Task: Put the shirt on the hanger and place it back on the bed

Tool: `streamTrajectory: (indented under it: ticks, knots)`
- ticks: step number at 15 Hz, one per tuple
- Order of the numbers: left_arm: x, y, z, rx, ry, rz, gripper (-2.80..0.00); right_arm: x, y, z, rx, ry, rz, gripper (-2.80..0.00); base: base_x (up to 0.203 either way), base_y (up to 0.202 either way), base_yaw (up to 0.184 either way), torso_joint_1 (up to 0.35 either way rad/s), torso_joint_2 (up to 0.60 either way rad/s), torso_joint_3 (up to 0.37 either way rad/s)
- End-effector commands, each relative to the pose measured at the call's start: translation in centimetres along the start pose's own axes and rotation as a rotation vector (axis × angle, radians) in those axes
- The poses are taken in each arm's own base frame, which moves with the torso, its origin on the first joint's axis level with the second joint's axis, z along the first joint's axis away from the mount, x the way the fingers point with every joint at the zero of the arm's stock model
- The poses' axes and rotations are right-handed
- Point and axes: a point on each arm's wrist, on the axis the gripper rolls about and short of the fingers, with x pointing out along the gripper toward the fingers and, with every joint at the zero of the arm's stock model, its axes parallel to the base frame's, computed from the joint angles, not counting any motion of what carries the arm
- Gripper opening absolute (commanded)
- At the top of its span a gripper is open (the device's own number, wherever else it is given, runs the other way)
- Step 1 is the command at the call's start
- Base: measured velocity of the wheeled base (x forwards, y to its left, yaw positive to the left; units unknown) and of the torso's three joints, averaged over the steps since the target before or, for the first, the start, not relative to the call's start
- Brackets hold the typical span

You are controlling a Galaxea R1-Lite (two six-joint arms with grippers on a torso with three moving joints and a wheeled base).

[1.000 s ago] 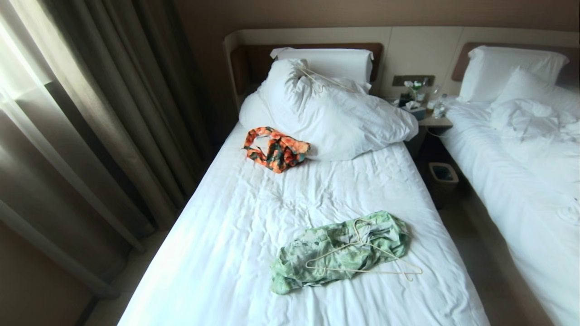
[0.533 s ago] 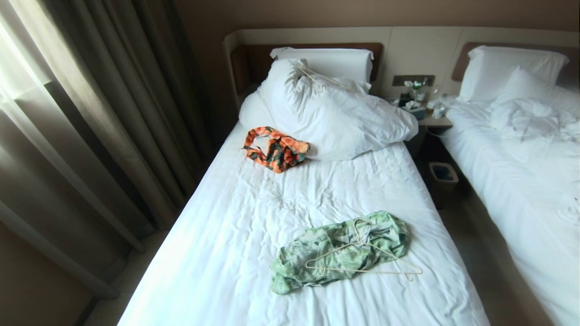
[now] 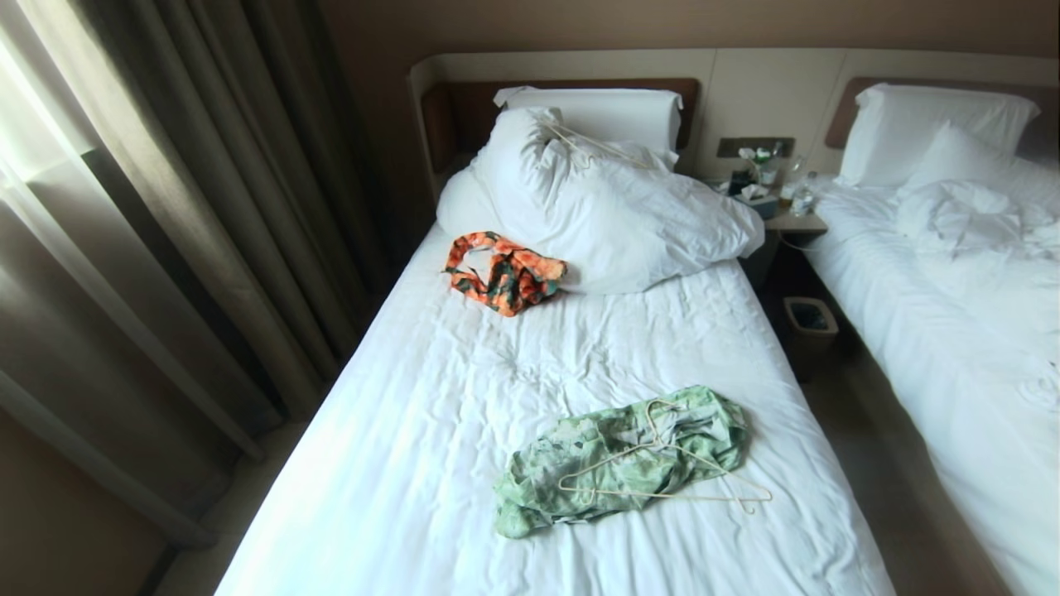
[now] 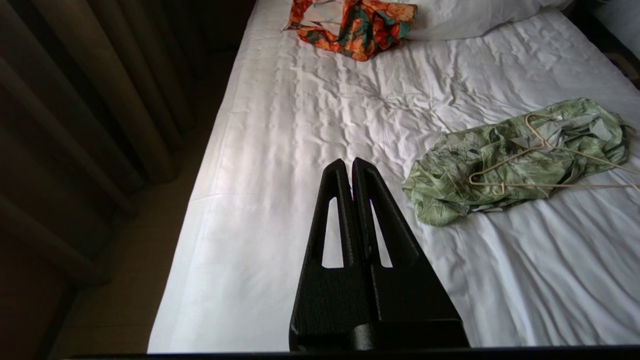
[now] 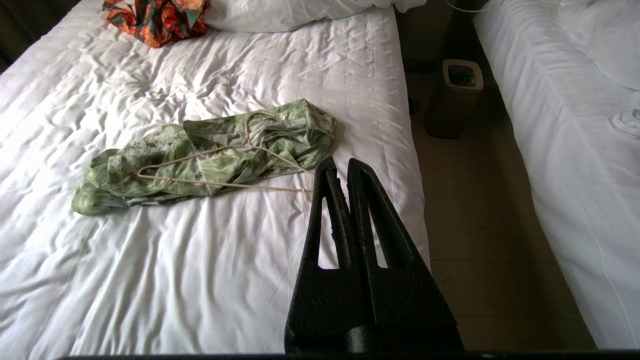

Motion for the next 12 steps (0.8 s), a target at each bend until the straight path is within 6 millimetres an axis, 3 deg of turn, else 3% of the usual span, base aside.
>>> streamTrajectory:
  ticks: [1,12]
  knots:
    - [-0.02,0.0,-0.01,0.0,-0.001,0.0,-2.8,0.0,0.0,0.0,0.0,0.0,0.001,-2.8,0.0,0.0,0.0,0.0,0.0,0.0]
    - [-0.02,0.0,-0.01,0.0,-0.001,0.0,-2.8,0.0,0.0,0.0,-0.002,0.0,0.001,-2.8,0.0,0.0,0.0,0.0,0.0,0.0]
